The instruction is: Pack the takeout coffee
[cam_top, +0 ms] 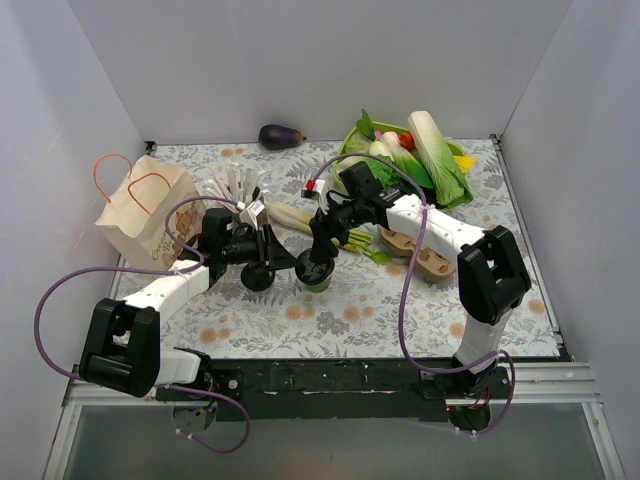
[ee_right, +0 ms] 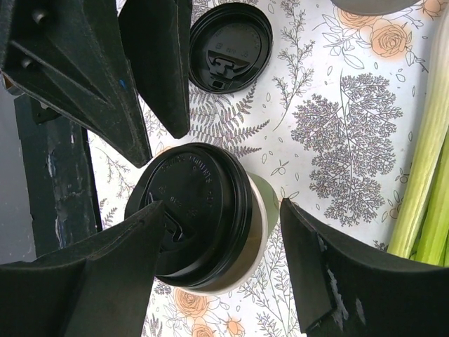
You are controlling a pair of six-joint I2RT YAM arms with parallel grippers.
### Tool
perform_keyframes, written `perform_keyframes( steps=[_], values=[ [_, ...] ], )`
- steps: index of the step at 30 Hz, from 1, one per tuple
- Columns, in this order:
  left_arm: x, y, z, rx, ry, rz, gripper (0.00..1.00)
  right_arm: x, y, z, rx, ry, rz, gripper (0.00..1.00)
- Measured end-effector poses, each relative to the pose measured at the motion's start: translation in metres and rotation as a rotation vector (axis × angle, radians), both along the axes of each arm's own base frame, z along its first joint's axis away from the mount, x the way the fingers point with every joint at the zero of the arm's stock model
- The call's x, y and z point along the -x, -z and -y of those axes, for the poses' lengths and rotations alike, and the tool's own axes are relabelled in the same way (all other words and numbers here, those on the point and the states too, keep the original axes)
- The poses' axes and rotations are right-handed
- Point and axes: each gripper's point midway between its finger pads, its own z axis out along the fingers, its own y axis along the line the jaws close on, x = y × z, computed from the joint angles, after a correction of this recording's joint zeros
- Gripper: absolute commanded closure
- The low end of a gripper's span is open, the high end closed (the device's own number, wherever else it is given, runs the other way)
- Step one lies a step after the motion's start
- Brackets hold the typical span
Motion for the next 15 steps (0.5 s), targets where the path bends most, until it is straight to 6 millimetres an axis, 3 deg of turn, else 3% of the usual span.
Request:
perform_keyframes(
  steps=[15],
  values=[
    [-0.001,-0.007,0.003,0.03,0.007,0.004,0.61,-0.011,0.008,0.006,0.05,0.034,0.052,0.27]
  ],
)
